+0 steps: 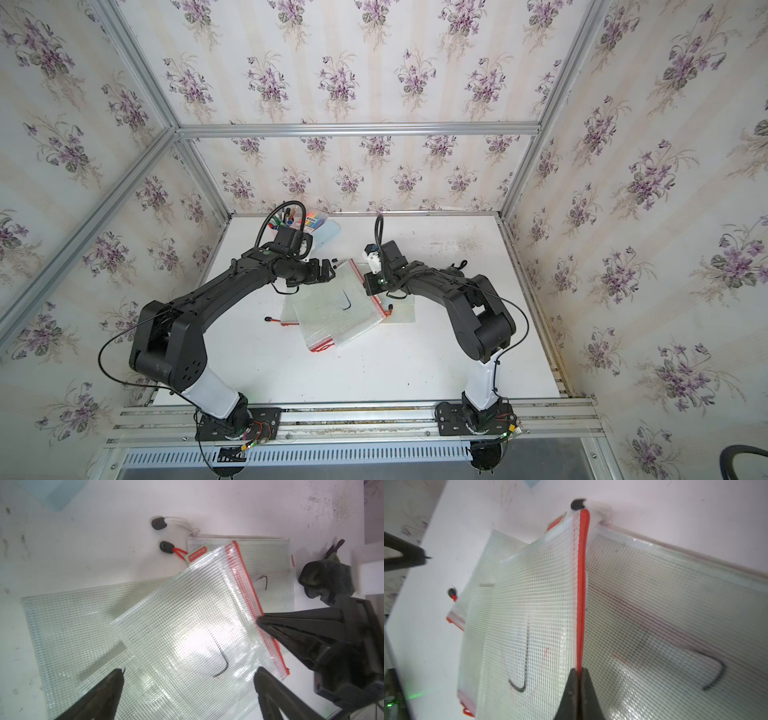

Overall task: Wipe the document bag
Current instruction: Pick up the document bag from the center of the board, then move the document bag to the center of the board.

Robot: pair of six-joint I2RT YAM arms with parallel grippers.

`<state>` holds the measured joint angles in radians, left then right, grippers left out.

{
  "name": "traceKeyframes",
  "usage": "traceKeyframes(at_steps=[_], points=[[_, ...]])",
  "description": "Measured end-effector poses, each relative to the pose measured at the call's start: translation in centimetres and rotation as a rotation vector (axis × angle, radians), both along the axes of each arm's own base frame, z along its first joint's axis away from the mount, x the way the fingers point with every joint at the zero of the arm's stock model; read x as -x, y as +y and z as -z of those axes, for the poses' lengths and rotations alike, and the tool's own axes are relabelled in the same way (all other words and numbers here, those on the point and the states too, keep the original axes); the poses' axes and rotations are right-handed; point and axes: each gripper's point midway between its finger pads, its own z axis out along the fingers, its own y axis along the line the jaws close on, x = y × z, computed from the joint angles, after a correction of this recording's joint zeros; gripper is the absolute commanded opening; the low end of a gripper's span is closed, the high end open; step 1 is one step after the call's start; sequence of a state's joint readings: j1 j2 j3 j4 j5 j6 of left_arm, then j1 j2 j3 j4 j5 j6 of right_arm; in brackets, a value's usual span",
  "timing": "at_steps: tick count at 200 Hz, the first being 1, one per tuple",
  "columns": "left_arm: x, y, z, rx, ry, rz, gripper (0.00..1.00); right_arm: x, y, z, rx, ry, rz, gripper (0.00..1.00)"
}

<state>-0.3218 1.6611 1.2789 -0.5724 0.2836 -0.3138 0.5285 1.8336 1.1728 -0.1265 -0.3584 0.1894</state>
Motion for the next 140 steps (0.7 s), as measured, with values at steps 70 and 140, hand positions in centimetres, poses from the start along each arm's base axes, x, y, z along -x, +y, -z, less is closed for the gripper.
traceKeyframes(at_steps=[70, 140], points=[[-1.6, -6.8, 0.8, -0.033, 0.005, 0.165, 0.99, -1.8, -11.9, -3.9, -0.093, 0.040, 0.244, 0.00], [-1.0, -11.3, 7.1, 0.019, 0.166, 0.234, 0.98, -0.4, -14.4, 0.0, -0.052, 0.168, 0.263, 0.00]])
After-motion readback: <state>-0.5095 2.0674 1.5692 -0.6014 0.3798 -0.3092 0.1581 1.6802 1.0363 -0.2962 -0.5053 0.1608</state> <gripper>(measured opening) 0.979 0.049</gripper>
